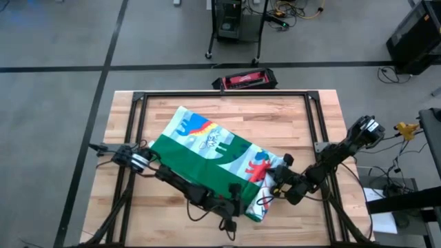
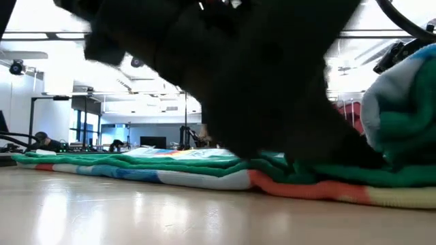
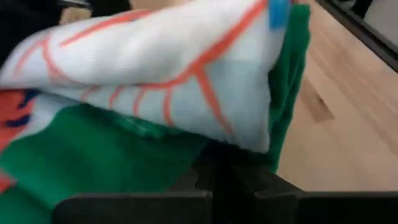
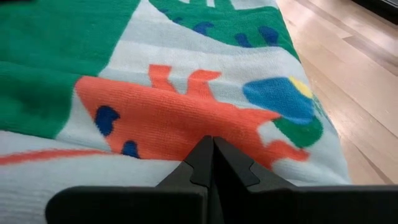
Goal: Roll towel
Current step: Roll the green towel
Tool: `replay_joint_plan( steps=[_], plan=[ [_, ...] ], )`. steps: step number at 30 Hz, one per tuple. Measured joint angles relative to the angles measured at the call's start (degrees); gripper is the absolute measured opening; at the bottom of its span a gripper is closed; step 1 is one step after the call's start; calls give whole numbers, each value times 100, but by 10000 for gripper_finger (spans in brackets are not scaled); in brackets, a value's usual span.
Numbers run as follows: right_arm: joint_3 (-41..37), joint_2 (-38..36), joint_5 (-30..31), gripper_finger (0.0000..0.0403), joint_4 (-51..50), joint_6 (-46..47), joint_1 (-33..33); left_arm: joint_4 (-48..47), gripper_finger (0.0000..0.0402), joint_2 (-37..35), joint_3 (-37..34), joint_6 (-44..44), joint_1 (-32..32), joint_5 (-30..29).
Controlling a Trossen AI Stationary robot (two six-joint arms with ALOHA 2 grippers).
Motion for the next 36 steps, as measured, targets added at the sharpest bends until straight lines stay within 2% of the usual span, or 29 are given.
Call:
replay_joint_plan(
  steps=[3, 8, 13, 15, 26, 32, 36],
  plan=[
    [0, 0, 0, 0, 0, -4, 0, -405, 0, -251, 0, -38, -6, -136],
    [-4, 0, 0, 0, 2, -2, 0, -126, 0, -359, 0, 288, 13, -448],
    [-4, 0, -2, 0, 0, -2, 0, 1069, 0, 49, -4, 433, 111, -369],
    [-5, 0, -2, 0, 0, -2, 0, 1282, 0, 233, -8, 411, 112, -250],
    [-11, 0, -4, 0, -17, -68, 0, 1658, 0, 754, 367, 181, 117, -27],
    [-11, 0, -14, 0, -17, -72, 2, 1687, 0, 1118, 838, 165, 114, 81],
    [-11, 0, -18, 0, -17, -67, 2, 688, 0, 1024, 1131, 135, 103, 48]
  ],
)
